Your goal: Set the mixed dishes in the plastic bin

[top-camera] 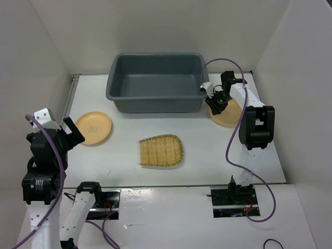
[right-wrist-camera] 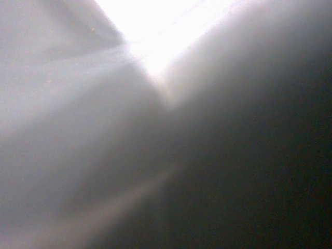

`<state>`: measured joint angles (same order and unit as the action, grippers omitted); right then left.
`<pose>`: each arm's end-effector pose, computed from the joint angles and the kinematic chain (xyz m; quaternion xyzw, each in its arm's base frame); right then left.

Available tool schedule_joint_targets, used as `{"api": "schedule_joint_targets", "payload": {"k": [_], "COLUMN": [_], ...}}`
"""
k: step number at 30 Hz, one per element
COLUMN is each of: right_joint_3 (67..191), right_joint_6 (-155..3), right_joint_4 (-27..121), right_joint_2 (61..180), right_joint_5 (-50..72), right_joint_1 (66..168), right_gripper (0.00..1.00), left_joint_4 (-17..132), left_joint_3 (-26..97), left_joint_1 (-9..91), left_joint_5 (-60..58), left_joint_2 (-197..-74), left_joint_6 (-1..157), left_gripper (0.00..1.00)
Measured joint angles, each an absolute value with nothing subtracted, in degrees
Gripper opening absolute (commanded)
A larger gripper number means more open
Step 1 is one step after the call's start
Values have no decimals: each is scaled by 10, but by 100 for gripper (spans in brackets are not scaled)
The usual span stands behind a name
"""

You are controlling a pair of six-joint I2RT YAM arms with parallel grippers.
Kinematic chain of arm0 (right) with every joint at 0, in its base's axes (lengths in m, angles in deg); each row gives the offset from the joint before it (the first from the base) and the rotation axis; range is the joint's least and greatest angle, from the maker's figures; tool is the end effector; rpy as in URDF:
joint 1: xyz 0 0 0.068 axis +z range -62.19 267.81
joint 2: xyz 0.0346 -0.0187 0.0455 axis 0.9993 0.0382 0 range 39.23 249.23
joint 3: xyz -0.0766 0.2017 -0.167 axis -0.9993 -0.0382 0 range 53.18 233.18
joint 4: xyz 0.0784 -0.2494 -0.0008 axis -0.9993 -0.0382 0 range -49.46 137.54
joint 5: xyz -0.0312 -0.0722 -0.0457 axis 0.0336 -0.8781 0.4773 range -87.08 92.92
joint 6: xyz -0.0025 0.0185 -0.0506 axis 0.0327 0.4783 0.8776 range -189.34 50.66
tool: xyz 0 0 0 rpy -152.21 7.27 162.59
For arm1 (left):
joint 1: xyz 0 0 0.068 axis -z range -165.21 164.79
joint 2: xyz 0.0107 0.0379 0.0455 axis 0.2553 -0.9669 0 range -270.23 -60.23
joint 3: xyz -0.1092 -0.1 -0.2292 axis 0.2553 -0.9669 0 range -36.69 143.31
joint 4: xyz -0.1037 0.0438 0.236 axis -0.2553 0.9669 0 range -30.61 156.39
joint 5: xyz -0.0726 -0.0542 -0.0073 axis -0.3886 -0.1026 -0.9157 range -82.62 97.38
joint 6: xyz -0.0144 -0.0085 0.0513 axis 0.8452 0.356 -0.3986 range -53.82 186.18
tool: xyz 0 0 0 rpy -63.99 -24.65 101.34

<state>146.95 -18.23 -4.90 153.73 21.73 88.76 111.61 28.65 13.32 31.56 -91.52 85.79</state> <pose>0.4108 0.0182 0.2201 -0.4498 0.8664 0.0852 0.1993 0.0646 0.0164 0.4043 -0.2657 0.7561 0.0771 0.5931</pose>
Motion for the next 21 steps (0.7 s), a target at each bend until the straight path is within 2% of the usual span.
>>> {"api": "schedule_joint_targets", "payload": {"k": [4, 7, 9, 10, 12, 21], "right_joint_3": [1426, 1409, 1406, 1405, 1401, 1415], "right_joint_6": [-155, -138, -136, -138, -141, -171], "right_joint_4": [-19, -8, -7, -8, -6, -22], "right_joint_2": [1527, 1525, 1525, 1524, 1520, 1501], "right_joint_5": [199, 179, 170, 166, 162, 168], "right_joint_1": [915, 935, 946, 949, 951, 954], "right_gripper": [58, 65, 76, 87, 97, 97], "left_joint_4": [1116, 1116, 1116, 1116, 1116, 1116], "left_joint_3": [287, 287, 287, 287, 287, 287], "left_joint_1": [133, 133, 133, 133, 133, 133], "left_joint_5": [316, 316, 315, 315, 315, 315], "left_joint_2": [-913, -913, -913, -912, -909, -895], "left_joint_6": [858, 858, 858, 858, 858, 858], "left_gripper": [100, 100, 100, 100, 100, 100]}}
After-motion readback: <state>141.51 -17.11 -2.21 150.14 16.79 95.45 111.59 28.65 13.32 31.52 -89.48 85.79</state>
